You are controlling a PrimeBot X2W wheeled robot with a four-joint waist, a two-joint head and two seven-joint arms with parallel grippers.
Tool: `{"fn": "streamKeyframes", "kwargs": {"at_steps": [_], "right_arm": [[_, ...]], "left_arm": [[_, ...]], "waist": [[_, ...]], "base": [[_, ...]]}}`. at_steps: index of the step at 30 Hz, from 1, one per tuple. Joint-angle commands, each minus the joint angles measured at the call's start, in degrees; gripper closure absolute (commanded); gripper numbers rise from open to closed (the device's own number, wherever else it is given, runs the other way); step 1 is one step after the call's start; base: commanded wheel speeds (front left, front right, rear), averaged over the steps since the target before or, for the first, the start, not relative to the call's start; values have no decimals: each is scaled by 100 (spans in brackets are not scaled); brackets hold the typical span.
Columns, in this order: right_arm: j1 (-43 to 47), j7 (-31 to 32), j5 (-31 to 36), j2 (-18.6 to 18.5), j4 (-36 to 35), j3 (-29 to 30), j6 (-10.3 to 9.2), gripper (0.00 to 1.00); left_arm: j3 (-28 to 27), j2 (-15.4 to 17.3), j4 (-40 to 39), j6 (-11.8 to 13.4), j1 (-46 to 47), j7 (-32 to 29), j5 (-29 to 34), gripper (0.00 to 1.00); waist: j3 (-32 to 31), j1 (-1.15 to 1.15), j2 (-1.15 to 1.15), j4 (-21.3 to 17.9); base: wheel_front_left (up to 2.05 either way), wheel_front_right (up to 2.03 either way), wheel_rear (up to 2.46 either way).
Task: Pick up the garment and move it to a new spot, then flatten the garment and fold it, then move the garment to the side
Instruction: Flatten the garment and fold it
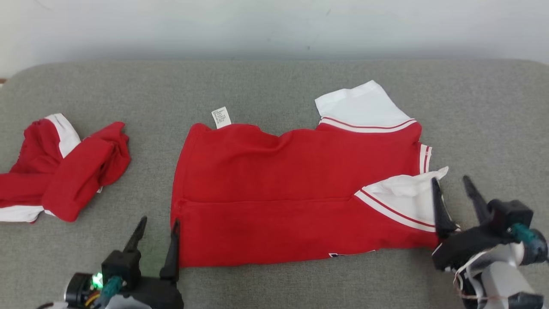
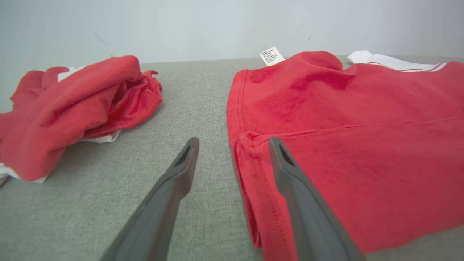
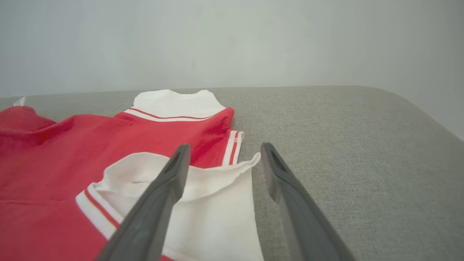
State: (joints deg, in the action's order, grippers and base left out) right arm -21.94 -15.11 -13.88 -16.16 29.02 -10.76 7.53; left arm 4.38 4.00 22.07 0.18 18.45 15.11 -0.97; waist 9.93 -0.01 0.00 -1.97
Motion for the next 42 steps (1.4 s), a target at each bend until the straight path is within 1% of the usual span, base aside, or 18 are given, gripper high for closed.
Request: {"fn": "streamKeyframes", "kwargs": {"at_steps": [1, 8, 11, 15, 19, 21, 24, 28, 34, 38, 42], "right_arm": [[159, -5, -62, 26, -109, -109, -8, 0], [589, -5, -298, 18, -492, -617, -7, 0], [661, -4, -383, 33, -486, -770, -8, 0], [769, -4, -464, 74, -377, -809, -8, 0], [858, -5, -497, 87, -191, -660, -8, 0], [925, -4, -493, 86, -73, -469, -8, 0], [1025, -4, -433, 121, 58, -97, -7, 0], [1116, -5, -378, 198, 201, 208, -7, 0], [1140, -5, -287, 335, 291, 464, -7, 0], [1101, -4, -196, 419, 446, 591, -7, 0], [1076, -4, -116, 483, 556, 732, -7, 0]], "left_arm": [[-31, -11, -71, 35, -175, 7, -57, 0], [37, -60, -221, -72, -484, 7, -119, 0], [28, -77, -201, -84, -531, 7, -138, 0], [-4, -90, -202, -100, -611, 7, -160, 0], [-19, -98, -246, -116, -682, 7, -165, 0], [-5, -102, -268, -138, -745, 7, -163, 0], [92, -105, -186, -240, -783, 7, -148, 0], [109, -105, -162, -254, -765, 7, -127, 0], [143, -107, -204, -228, -697, 7, -111, 0], [209, -106, -107, -293, -684, 7, -186, 0], [232, -107, -105, -275, -656, 7, -184, 0]], "waist": [[-112, 1, 0, -13], [-226, 1, 0, 68], [-270, 1, 0, 97], [-352, 1, 0, 137], [-405, 1, 0, 164], [-420, 1, 0, 182], [-435, 1, 0, 212], [-441, 1, 0, 229], [-376, 1, 0, 212], [-346, 1, 0, 201], [-328, 1, 0, 207]], "base": [[0, 0, 0], [0, 0, 0], [0, 0, 0], [0, 0, 0], [0, 0, 0], [0, 0, 0], [0, 0, 0], [0, 0, 0], [0, 0, 0], [0, 0, 0], [0, 0, 0]]}}
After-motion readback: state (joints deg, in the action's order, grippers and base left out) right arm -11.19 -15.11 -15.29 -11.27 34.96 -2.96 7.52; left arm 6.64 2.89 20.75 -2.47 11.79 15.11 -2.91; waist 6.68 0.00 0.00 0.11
